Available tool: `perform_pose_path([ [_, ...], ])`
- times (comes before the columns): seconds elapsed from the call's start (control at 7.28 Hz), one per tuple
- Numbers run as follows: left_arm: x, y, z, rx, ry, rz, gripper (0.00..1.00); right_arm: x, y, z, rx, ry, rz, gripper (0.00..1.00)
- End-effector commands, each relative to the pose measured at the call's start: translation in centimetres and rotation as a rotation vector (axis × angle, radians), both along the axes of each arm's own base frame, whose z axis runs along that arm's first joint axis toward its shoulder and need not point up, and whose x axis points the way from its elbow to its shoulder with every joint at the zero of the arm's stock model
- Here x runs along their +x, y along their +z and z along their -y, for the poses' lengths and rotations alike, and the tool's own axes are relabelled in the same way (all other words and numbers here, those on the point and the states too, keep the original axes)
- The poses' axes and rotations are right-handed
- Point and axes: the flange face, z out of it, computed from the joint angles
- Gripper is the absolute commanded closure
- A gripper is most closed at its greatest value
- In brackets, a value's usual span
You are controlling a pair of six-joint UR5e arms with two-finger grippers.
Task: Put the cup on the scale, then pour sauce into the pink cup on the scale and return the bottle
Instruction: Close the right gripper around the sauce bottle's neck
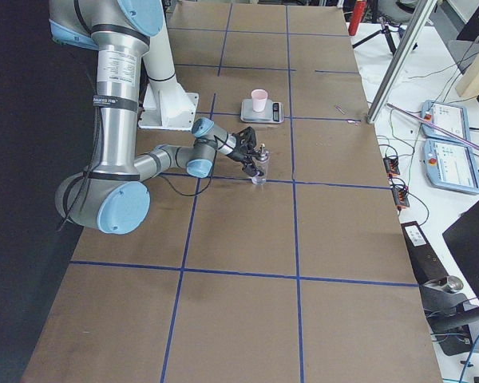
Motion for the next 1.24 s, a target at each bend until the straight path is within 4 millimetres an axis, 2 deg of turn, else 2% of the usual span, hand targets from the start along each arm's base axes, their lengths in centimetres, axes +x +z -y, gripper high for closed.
perform_pose_path([
  [0.0,0.1,-0.1,0.0,-0.001,0.002,-0.011,0.00,0.3,0.3,0.1,0.025,0.011,0.042,0.70],
  [0.14,0.1,-0.1,0.0,0.001,0.002,-0.012,0.00,0.5,0.3,0.1,0.033,0.019,0.043,0.95],
  [0.27,0.1,-0.2,0.1,0.004,0.002,-0.012,0.00,0.5,0.1,0.2,0.039,0.029,0.045,1.00],
  [0.82,0.1,0.0,0.1,0.001,0.002,-0.012,0.00,0.2,-1.5,0.6,0.078,0.027,0.043,1.00],
  [0.96,0.1,0.0,0.2,0.002,0.002,-0.012,0.00,0.4,-2.8,1.9,0.098,0.046,0.054,1.00],
  [1.1,0.1,0.0,0.3,0.001,0.002,-0.012,0.00,2.0,-4.0,4.0,0.195,0.028,-0.053,1.00],
])
